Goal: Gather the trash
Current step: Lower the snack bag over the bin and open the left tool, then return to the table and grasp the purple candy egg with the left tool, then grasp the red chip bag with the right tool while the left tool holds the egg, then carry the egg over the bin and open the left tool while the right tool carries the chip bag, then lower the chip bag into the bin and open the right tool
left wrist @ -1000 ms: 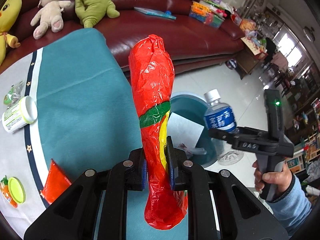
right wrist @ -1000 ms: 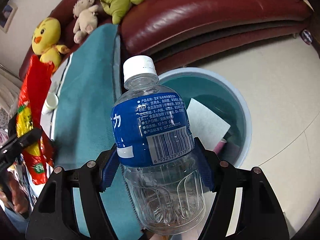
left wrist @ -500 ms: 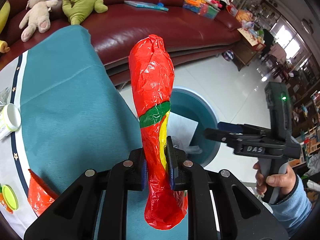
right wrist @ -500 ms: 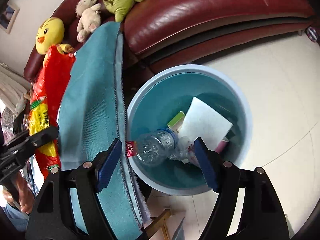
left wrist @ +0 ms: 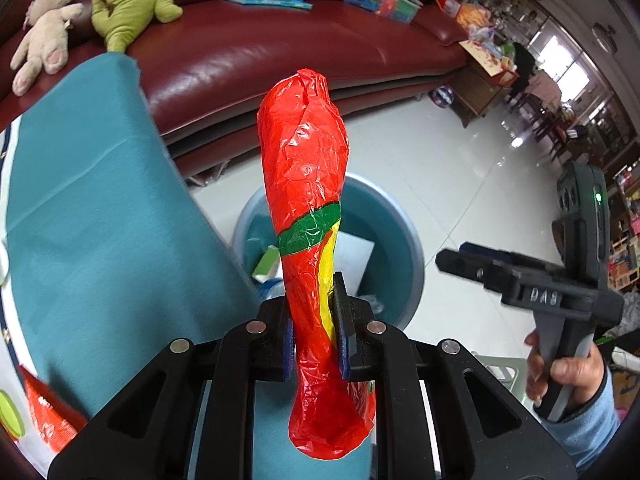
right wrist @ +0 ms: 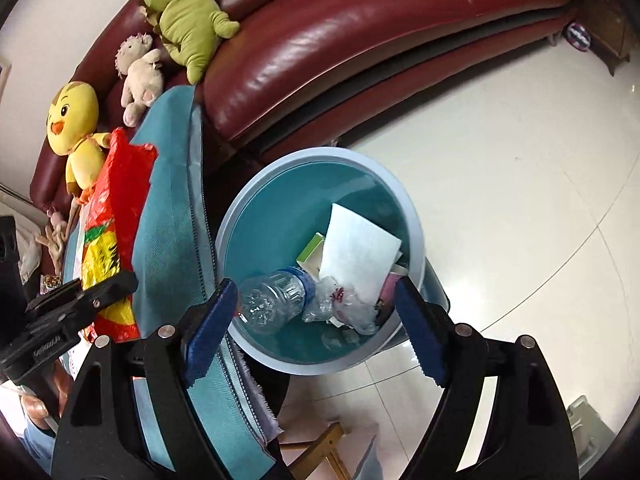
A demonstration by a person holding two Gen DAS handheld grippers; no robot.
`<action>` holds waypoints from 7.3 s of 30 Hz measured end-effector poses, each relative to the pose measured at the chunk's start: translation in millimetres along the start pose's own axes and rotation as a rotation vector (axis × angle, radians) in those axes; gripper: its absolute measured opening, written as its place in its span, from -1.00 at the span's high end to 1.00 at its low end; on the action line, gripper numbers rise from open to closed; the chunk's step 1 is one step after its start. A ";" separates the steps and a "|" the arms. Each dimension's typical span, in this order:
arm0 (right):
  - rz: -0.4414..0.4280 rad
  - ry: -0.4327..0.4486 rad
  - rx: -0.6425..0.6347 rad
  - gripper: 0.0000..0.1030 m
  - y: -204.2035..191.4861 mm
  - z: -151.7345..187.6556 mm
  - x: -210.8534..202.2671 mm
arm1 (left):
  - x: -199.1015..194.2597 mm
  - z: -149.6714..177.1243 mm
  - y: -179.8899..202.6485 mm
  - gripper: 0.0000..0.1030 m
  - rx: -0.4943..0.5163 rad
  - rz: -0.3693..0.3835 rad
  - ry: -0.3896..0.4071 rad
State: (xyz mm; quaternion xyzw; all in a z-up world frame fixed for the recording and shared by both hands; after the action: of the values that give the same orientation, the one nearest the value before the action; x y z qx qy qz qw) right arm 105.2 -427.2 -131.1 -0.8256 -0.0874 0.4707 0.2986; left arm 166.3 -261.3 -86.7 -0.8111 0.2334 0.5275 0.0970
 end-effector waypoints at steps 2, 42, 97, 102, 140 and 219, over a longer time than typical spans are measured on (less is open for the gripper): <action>0.006 0.006 0.006 -0.49 2.7 -0.7 -3.5 | 5.0 -6.0 8.5 0.68 0.006 0.014 0.002; 0.066 -0.012 0.076 -0.63 -17.8 25.8 -14.2 | -35.2 22.0 -30.8 -0.79 -0.070 -0.068 0.063; -0.080 -0.281 -0.178 -0.70 -244.2 232.3 73.1 | -117.5 322.7 -194.6 -0.18 -0.230 -0.193 -0.059; -0.080 -0.288 -0.175 -0.70 -241.2 230.9 78.5 | -115.6 317.5 -191.5 0.01 -0.163 -0.255 -0.024; -0.196 -0.258 -0.263 -0.01 -303.9 127.3 171.2 | -121.8 217.3 -268.0 0.01 -0.384 -0.199 0.092; 0.002 0.144 0.184 -0.06 27.8 10.2 -25.9 | 40.3 7.9 35.9 -0.75 0.105 -0.097 -0.046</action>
State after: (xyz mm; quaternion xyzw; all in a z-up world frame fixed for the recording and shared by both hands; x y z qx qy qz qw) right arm 78.9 -456.4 -132.2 -0.8265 -0.0213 0.4163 0.3783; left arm 156.2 -300.6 -123.1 -0.8028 0.2188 0.5278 0.1705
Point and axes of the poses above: each gripper's, at about its wrist camera, not at the fingertips, and x roughly the way its jaws point, y to its right, z to its underside, the point moved 8 cm from there along x, roughly the way its jaws point, and after that the axes turned 12 degrees about -z, right-handed, at the moved point
